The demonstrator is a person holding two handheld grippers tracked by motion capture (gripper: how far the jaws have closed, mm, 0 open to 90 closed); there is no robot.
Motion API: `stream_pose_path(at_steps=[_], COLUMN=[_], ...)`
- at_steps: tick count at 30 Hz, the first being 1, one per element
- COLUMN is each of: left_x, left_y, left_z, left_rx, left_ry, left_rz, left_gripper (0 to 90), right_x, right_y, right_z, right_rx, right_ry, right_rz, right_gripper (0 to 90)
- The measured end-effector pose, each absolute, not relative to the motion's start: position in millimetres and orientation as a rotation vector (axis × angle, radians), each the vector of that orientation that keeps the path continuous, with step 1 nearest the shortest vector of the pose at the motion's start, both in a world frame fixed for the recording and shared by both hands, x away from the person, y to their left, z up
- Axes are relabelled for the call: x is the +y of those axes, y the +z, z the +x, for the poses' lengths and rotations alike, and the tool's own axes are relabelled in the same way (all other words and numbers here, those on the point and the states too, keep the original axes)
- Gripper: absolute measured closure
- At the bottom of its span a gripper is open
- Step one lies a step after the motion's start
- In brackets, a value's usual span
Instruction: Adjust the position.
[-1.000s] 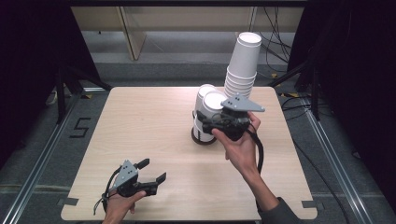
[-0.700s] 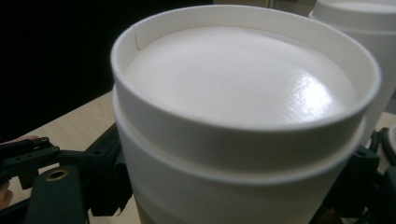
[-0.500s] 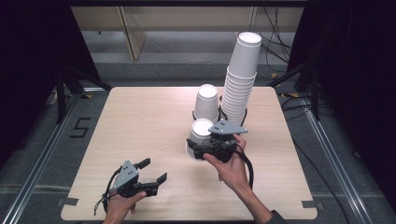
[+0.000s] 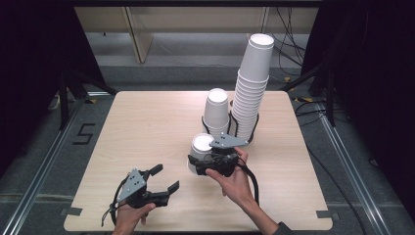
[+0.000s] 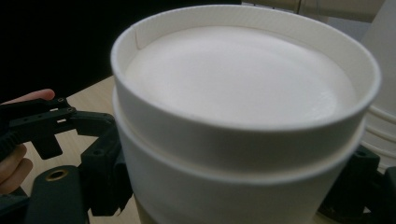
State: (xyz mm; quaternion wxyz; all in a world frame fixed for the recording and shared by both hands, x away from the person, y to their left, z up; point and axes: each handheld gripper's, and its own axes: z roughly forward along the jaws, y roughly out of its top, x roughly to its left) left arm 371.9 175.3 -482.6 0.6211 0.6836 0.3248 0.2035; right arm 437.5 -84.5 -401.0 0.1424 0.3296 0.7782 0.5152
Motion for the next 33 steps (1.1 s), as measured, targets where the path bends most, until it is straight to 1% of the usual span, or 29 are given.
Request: stream_pose_path(at_steps=[4, 8, 12, 19, 23, 26, 28, 29, 33], left_x=[165.7, 155.9, 150.4, 147.9, 144.5, 141.3, 140.3, 139.3, 138.2], left_y=[-482.0, -483.5, -483.4, -487.1, -489.2, -490.5, -490.3, -490.7, -490.5], left_z=[372.1, 372.6, 371.3, 373.3, 373.6, 375.2, 374.8, 375.0, 375.1], left_rx=[0.693, 0.652, 0.642, 0.649, 0.64, 0.633, 0.647, 0.646, 0.645], left_ry=[0.459, 0.457, 0.505, 0.487, 0.473, 0.479, 0.479, 0.477, 0.481], left_rz=[1.53, 1.577, 1.622, 1.648, 1.66, 1.661, 1.667, 1.66, 1.668], left_gripper=[14.4, 14.3, 14.3, 14.3, 10.6, 2.4, 0.6, 0.6, 0.0], right_x=[-81.4, -76.7, -72.9, -66.1, -61.5, -56.6, -55.7, -54.3, -51.3], right_y=[-402.8, -406.7, -409.1, -413.2, -413.9, -415.5, -415.7, -417.7, -419.3], right_z=[435.2, 433.5, 430.5, 426.0, 422.9, 418.6, 417.6, 419.0, 416.3], right_rx=[2.248, 2.272, 2.303, 2.337, 2.354, 2.375, 2.381, 2.376, 2.398], right_ry=[1.491, 1.5, 1.511, 1.563, 1.565, 1.607, 1.597, 1.614, 1.625], right_rz=[0.975, 0.94, 0.933, 0.951, 0.922, 0.953, 0.956, 0.91, 0.911], right_gripper=[20.0, 20.0, 20.1, 20.2, 20.4, 20.4, 20.4, 20.5, 20.5])
